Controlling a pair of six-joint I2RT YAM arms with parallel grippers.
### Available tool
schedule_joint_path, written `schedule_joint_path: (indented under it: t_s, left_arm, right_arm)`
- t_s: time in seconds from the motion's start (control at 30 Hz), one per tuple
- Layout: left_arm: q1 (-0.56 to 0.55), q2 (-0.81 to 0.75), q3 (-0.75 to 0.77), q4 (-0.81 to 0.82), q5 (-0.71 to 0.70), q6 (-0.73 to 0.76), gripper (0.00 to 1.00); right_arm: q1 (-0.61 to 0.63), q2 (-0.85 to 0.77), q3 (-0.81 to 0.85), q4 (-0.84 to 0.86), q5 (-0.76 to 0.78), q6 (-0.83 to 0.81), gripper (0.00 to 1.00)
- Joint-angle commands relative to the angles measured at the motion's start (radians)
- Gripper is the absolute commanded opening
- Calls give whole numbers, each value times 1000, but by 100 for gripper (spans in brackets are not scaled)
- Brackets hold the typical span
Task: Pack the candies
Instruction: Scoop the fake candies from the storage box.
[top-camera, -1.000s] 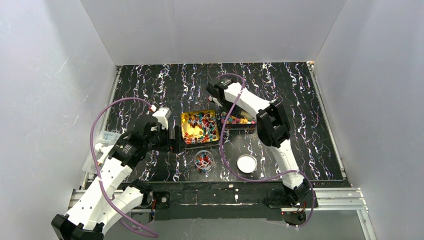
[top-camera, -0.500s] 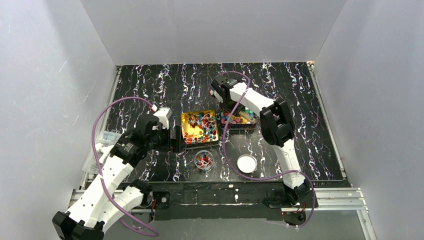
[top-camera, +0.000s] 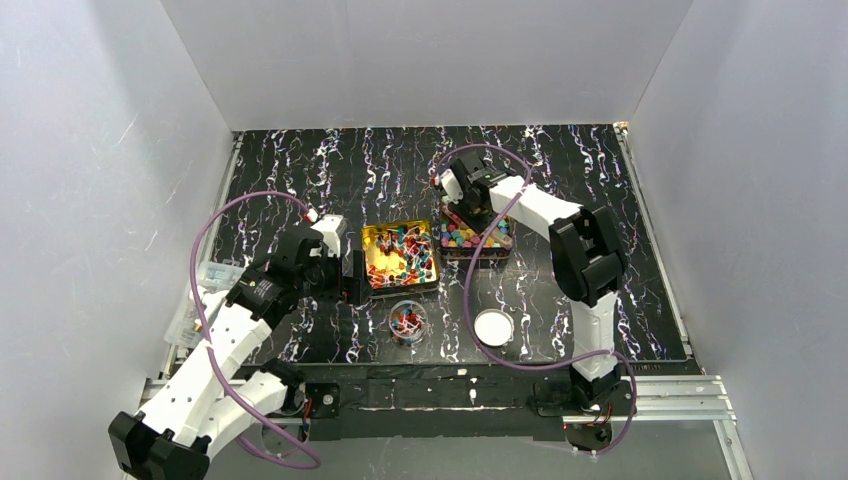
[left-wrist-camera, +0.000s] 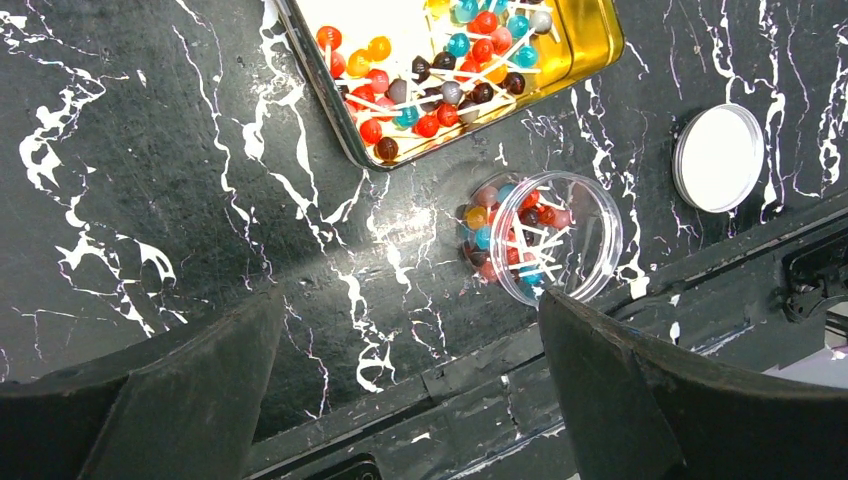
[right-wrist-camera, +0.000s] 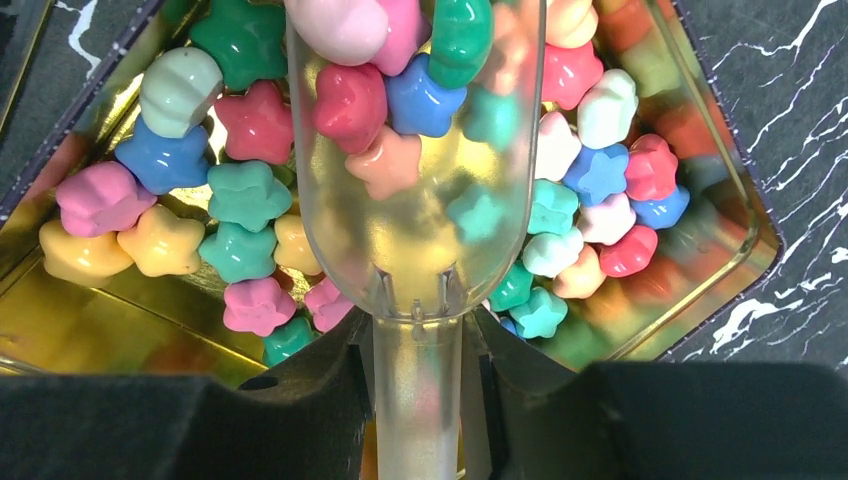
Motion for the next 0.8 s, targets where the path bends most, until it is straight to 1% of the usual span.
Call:
schedule_joint_path:
  t_s: [0.0,0.43,0.77]
  left_arm:
    - [5,9,4,-16,-32,18,98]
    - [5,25,6,-14,-66,26,98]
    - [5,23,6,-14,-84,27,98]
  right_arm:
    - [-18,-82,-82,160,-89,-14,1]
    - [-55,-229,-262,294,-156,-25,1]
    - [-61,-352,-330,331,-176,-19,1]
